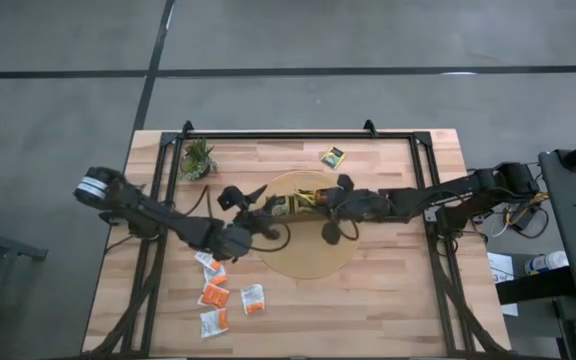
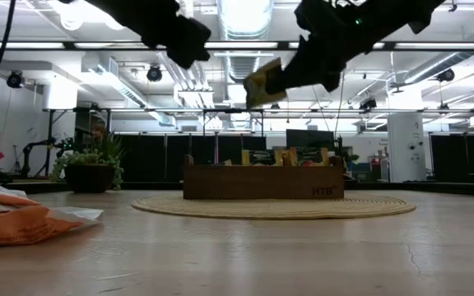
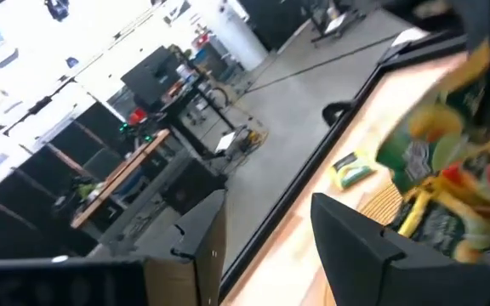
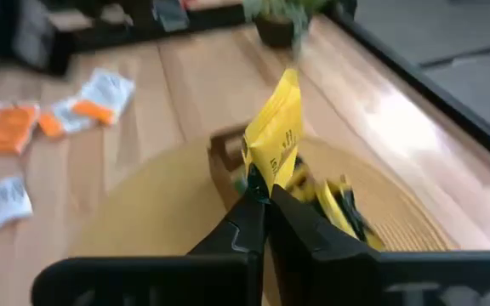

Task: Pick & Place Tea
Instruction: Put the yellow tea bag into the middle section of the wooden organizer

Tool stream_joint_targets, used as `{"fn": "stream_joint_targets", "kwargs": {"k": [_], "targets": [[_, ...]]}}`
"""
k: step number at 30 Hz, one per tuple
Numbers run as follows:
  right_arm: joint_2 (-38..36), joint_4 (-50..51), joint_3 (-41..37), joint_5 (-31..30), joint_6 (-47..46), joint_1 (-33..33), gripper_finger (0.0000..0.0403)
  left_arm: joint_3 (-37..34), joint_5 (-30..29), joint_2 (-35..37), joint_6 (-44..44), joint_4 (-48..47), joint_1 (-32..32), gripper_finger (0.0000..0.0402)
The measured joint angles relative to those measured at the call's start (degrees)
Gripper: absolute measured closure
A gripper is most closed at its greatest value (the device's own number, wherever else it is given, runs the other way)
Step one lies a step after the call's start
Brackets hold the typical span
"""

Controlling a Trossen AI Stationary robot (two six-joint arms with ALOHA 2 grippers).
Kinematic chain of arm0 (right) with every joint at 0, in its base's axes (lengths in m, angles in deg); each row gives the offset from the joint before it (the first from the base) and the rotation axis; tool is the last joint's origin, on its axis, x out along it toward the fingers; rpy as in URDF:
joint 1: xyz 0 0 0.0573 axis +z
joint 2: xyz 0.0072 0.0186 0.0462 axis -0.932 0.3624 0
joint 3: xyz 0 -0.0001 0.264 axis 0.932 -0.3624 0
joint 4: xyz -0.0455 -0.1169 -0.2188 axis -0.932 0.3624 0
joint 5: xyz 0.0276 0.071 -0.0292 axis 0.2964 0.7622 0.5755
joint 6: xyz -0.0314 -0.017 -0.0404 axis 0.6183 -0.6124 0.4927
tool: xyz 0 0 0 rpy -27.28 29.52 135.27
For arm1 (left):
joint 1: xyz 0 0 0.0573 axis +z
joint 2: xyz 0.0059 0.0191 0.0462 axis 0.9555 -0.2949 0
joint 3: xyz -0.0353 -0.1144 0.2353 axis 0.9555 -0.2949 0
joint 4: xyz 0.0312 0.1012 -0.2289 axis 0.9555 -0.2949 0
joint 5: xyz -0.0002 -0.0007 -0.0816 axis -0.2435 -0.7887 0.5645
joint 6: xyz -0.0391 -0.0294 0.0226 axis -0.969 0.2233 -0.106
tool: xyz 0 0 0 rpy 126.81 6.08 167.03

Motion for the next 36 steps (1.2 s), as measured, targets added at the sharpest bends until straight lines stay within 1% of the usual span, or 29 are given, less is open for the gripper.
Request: {"fn": "stream_joint_targets", "kwargs": {"k": [3, 6, 8, 12, 14, 15, 20, 25, 32, 36], "targets": [[0.33, 2.10, -0.02, 0.15, -0.12, 0.00, 0.0394, -0.27, 1.74, 1.04, -1.44, -0.09, -1.01, 0.0236], [1.49, 2.00, 0.00, 0.55, 1.76, 0.00, 0.0394, -0.42, 6.97, 2.05, -3.56, -1.79, -1.17, 0.0236], [2.31, 2.02, 0.13, 2.73, 2.99, -0.02, 0.0394, -0.42, 13.47, 2.54, -5.49, -4.46, -1.13, 0.0236], [3.06, 1.97, 0.80, 7.47, 6.77, 0.21, 0.0394, -0.44, 29.55, 2.70, -7.21, -6.98, -0.71, 0.0236], [3.06, 1.97, 0.87, 7.69, 7.95, 0.51, 0.0394, -0.32, 34.97, 2.70, -7.46, -6.89, -0.74, 0.0236], [3.06, 1.98, 0.87, 7.69, 8.20, 0.66, 0.0394, -0.20, 36.49, 2.70, -7.66, -6.88, -0.80, 0.0236], [3.06, 2.13, 0.87, 7.96, 10.11, 1.50, 0.0394, 0.13, 37.03, 2.70, -8.47, -8.33, -0.69, 0.0236], [3.15, 2.13, 0.87, 11.42, 13.92, 2.85, 0.0394, 0.19, 37.44, 2.70, -8.96, -10.01, -0.71, 0.0236], [3.17, 1.91, 0.87, 11.72, 21.94, 5.29, 0.0394, 0.26, 43.38, 2.70, -10.51, -10.17, -0.65, 0.0236], [3.19, 1.40, 0.87, 11.72, 23.25, 5.59, 0.0394, 0.28, 46.15, 2.70, -11.31, -10.15, -0.65, 0.0236]]}}
